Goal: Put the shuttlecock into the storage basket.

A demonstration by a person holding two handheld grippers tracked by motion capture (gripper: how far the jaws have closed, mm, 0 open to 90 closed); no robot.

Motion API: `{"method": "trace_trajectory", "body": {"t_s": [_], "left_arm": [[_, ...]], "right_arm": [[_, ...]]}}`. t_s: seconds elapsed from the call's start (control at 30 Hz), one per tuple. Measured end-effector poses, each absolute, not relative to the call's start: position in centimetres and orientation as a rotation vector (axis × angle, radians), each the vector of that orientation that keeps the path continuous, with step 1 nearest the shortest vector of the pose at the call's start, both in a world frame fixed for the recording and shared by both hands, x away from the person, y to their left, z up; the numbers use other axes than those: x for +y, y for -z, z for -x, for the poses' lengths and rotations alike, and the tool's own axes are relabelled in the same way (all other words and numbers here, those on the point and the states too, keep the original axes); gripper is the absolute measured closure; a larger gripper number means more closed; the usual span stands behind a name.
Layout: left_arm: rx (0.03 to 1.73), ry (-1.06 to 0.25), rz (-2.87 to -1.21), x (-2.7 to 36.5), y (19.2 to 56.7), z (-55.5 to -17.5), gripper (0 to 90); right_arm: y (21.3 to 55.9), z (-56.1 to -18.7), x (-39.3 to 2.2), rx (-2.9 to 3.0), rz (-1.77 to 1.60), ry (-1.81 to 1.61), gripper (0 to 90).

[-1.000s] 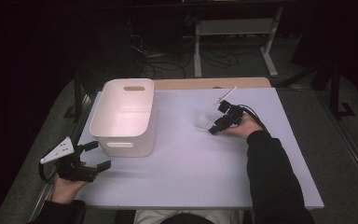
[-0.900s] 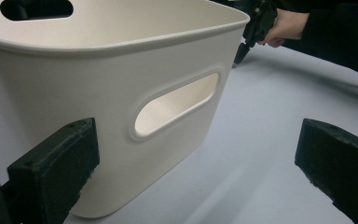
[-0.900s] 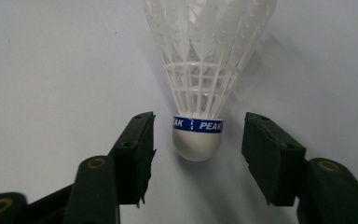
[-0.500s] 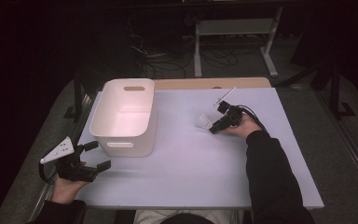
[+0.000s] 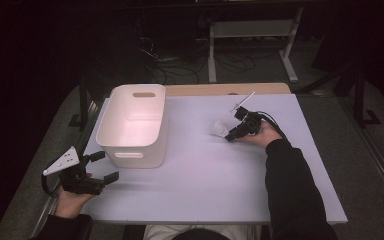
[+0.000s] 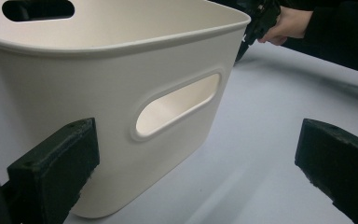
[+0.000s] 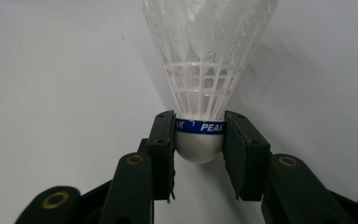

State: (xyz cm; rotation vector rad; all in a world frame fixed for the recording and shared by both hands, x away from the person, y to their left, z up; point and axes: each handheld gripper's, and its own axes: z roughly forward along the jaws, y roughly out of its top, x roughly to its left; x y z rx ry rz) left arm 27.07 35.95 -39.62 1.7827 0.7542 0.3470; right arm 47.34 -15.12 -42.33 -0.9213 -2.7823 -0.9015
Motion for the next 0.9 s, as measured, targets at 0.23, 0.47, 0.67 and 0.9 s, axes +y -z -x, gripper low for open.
{"method": "trace_trajectory", "body": {"t_s": [0.23,0.47,0.67,0.9], "left_arm": [[0.753,-0.346,-1.784,35.9,39.6,-27.1,0.0],[0.752,-0.346,-1.785,35.9,39.6,-27.1,0.0],[0.754,-0.347,-1.785,35.9,39.6,-27.1,0.0],[0.754,-0.347,-1.785,35.9,39.6,-27.1,0.0]], "right_arm": [[41.1,-47.1,-15.8,-2.789,0.942,0.938,64.0],[40.0,-46.9,-16.3,-2.800,0.943,0.964,64.0],[38.5,-46.6,-16.5,-2.814,0.941,0.987,64.0],[37.5,-46.5,-16.5,-2.830,0.932,0.998,64.0]]}}
